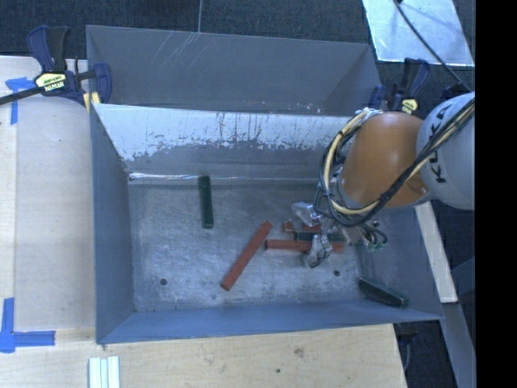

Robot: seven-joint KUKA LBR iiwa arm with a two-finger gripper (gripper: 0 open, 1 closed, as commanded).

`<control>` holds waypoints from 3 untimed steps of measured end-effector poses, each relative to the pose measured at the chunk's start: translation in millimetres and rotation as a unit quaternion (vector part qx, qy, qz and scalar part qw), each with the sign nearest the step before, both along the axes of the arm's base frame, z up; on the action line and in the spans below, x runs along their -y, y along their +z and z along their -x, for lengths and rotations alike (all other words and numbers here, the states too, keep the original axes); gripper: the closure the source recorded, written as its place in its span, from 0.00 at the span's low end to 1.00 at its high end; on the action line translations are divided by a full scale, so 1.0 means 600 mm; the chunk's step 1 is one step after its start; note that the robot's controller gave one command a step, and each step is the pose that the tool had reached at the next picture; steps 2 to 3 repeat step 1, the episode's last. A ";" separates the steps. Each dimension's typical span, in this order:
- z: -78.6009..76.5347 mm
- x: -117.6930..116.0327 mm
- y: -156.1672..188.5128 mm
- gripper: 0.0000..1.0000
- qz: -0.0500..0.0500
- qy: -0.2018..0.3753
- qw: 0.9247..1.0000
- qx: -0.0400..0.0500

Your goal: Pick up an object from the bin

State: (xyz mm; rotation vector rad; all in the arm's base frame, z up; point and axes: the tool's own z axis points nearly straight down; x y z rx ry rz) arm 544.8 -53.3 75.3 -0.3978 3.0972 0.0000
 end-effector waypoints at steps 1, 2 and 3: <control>0.008 0.050 0.236 1.00 0.002 -0.010 1.000 -0.003; 0.008 0.050 0.236 1.00 0.002 -0.010 1.000 -0.003; 0.008 0.050 0.236 1.00 0.002 -0.010 1.000 -0.003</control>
Offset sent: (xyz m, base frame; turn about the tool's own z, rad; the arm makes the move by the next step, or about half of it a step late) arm -0.0074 -0.0283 0.1364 0.0160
